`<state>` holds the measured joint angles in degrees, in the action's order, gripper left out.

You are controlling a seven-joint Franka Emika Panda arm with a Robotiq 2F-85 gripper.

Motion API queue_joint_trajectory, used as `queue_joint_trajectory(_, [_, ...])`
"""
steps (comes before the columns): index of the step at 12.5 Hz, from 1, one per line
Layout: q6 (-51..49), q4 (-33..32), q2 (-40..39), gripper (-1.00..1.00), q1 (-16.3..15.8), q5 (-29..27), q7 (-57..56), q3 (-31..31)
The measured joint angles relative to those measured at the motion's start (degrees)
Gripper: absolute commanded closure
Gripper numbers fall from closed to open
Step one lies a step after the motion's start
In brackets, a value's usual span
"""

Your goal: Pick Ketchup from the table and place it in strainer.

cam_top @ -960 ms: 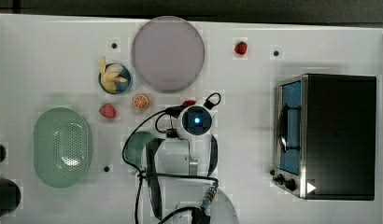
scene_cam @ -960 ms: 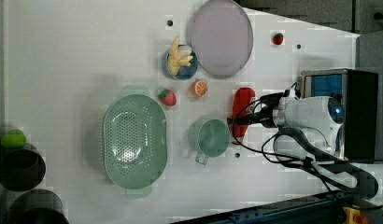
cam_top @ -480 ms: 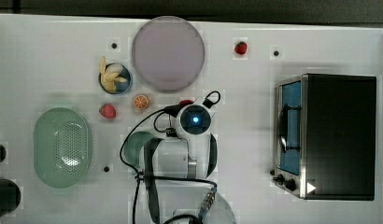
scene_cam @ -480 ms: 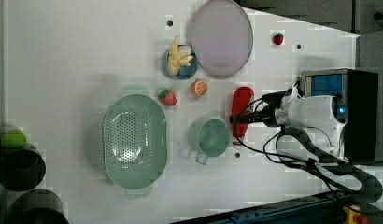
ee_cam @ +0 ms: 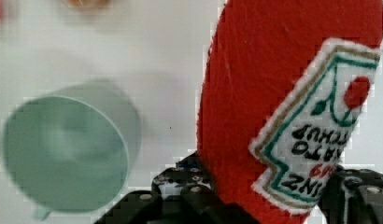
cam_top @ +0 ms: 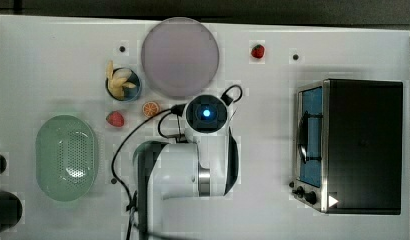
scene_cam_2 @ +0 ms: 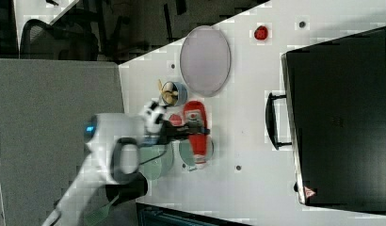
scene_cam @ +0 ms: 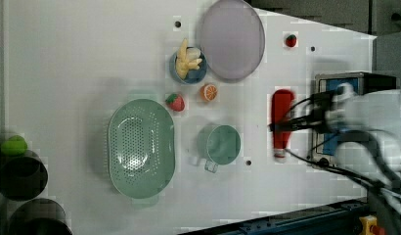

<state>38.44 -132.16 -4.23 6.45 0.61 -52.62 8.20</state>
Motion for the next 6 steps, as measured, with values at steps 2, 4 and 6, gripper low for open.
queue_joint_trajectory(2, [-7.86,4.70,6.45,-0.23,-0.07,-0.19,2.88,0.20])
queue_joint_trajectory(4, [-13.39,9.62,11.38,-0.23,-0.04,-0.29,6.38,1.64])
queue_joint_trajectory(6, [-13.88,11.75,14.59,-0.23,0.19,-0.52,10.80,5.11])
